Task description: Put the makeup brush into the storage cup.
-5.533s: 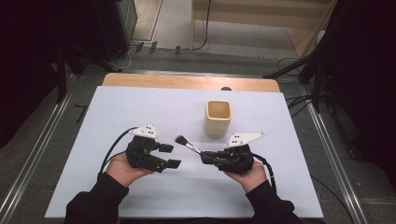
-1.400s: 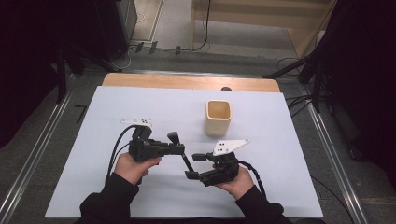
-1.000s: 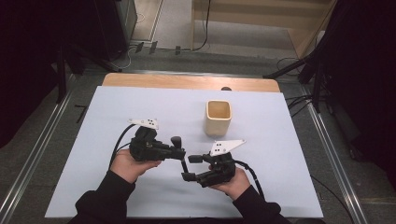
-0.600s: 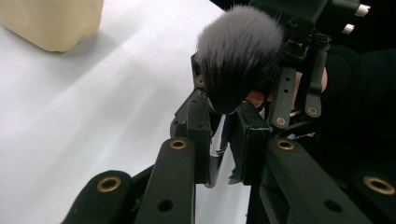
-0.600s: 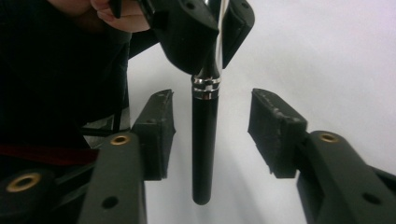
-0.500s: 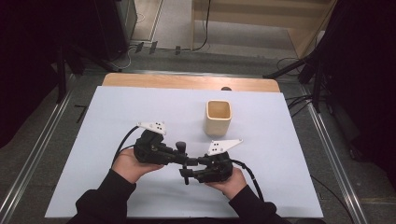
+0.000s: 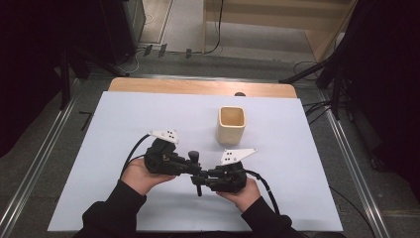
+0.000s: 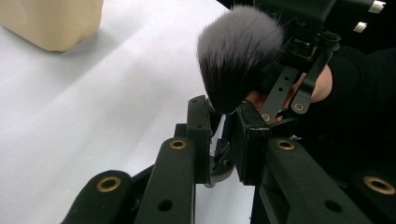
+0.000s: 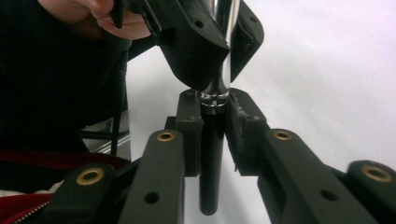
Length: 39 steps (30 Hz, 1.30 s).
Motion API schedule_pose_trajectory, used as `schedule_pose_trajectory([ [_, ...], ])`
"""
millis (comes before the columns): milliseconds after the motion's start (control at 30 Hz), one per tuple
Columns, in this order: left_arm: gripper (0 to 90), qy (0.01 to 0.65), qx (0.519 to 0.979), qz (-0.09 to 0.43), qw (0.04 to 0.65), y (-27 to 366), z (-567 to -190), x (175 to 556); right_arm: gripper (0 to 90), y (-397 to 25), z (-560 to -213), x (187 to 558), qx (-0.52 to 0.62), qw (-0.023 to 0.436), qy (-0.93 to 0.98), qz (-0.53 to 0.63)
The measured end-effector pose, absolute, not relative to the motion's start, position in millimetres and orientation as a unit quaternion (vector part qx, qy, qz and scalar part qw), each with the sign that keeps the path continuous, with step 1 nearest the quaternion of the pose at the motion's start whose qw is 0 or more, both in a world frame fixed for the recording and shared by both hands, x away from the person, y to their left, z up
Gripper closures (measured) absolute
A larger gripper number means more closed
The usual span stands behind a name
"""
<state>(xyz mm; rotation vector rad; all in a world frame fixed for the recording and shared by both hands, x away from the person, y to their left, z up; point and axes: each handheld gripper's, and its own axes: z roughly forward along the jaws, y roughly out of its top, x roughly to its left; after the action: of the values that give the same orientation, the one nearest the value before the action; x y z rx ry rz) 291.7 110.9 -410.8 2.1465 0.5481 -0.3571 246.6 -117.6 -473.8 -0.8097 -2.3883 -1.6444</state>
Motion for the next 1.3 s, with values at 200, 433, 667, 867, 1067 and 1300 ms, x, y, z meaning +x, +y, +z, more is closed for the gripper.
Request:
schedule_pose_trajectory([
  [200,79.3,0.220,0.861,-0.146,0.435,111.1,-411.5,292.2,78.5,-117.5,-473.4,246.2,-0.268,0.063,-0.792,-0.545],
  [433,78.0,0.213,0.864,-0.135,0.436,110.1,-411.0,290.7,79.0,-117.5,-472.2,246.0,-0.269,0.061,-0.794,-0.542],
  [667,60.7,0.218,0.861,-0.135,0.440,112.1,-410.3,292.0,79.0,-119.9,-472.2,247.0,-0.272,0.055,-0.796,-0.537],
  [867,45.8,0.219,0.863,-0.139,0.433,115.8,-410.0,292.9,79.0,-127.5,-473.4,249.2,-0.284,0.045,-0.797,-0.532],
  [1067,33.6,0.216,0.868,-0.123,0.431,116.9,-411.6,293.3,79.0,-133.0,-472.9,250.7,-0.291,0.034,-0.797,-0.528],
  [1300,25.8,0.219,0.873,-0.107,0.424,119.7,-414.7,294.3,79.0,-137.6,-472.6,252.2,-0.300,0.025,-0.797,-0.523],
])
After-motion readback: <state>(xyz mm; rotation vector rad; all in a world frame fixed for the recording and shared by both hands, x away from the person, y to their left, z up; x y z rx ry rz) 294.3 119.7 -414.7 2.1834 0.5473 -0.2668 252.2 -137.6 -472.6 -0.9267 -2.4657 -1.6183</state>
